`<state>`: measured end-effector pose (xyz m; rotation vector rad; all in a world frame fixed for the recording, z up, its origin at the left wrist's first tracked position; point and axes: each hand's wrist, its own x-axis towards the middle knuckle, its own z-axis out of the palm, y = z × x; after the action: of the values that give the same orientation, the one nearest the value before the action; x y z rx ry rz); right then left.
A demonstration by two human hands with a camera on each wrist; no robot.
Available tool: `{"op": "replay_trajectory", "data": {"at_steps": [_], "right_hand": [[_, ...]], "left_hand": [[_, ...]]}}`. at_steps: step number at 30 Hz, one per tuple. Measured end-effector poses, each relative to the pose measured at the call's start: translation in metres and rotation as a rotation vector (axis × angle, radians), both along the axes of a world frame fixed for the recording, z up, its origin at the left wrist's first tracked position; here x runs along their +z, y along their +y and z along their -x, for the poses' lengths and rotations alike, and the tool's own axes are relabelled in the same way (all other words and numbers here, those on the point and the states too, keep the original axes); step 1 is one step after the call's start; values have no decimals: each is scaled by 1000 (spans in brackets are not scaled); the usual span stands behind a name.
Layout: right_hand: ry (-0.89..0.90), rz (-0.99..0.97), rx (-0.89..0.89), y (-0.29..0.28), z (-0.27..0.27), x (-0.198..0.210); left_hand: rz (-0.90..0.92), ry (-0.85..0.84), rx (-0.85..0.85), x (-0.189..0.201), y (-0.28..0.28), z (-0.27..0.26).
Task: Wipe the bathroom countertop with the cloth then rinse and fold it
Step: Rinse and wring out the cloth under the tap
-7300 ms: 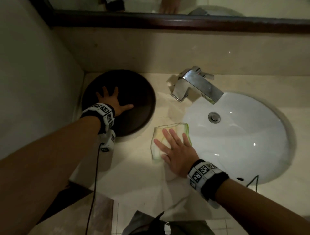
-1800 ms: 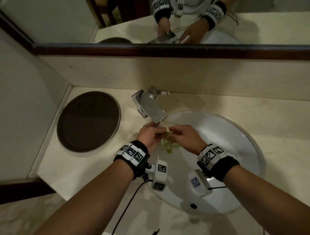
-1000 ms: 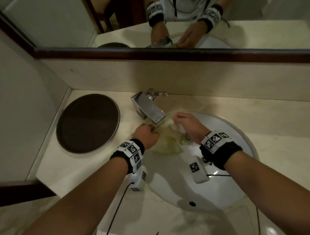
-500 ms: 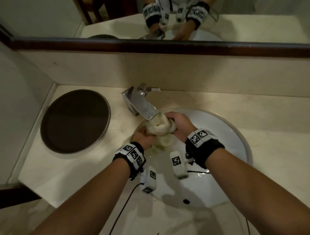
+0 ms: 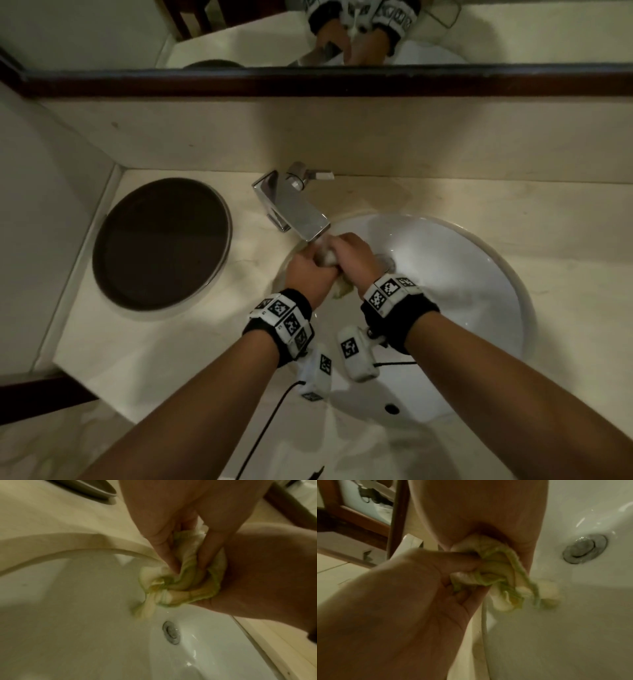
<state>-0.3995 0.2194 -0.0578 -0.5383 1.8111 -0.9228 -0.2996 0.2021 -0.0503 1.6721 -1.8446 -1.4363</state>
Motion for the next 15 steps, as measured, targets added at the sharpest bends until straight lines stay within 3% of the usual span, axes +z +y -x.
{"op": "replay_trajectory", "data": {"at_steps": [5, 10, 13, 15], "right_hand": [[-21, -22, -149, -2, 6, -1], [-317, -57, -274, -4, 17, 3], [-352, -65, -200, 0, 16, 1], [-293, -60, -87, 3, 12, 3]], "left_hand": [[-144, 78, 90, -15, 2, -22], [-361, 102, 30, -15, -1, -26], [-484, 275, 79, -11, 4, -16], [-468, 288, 59, -10, 8, -11]]}}
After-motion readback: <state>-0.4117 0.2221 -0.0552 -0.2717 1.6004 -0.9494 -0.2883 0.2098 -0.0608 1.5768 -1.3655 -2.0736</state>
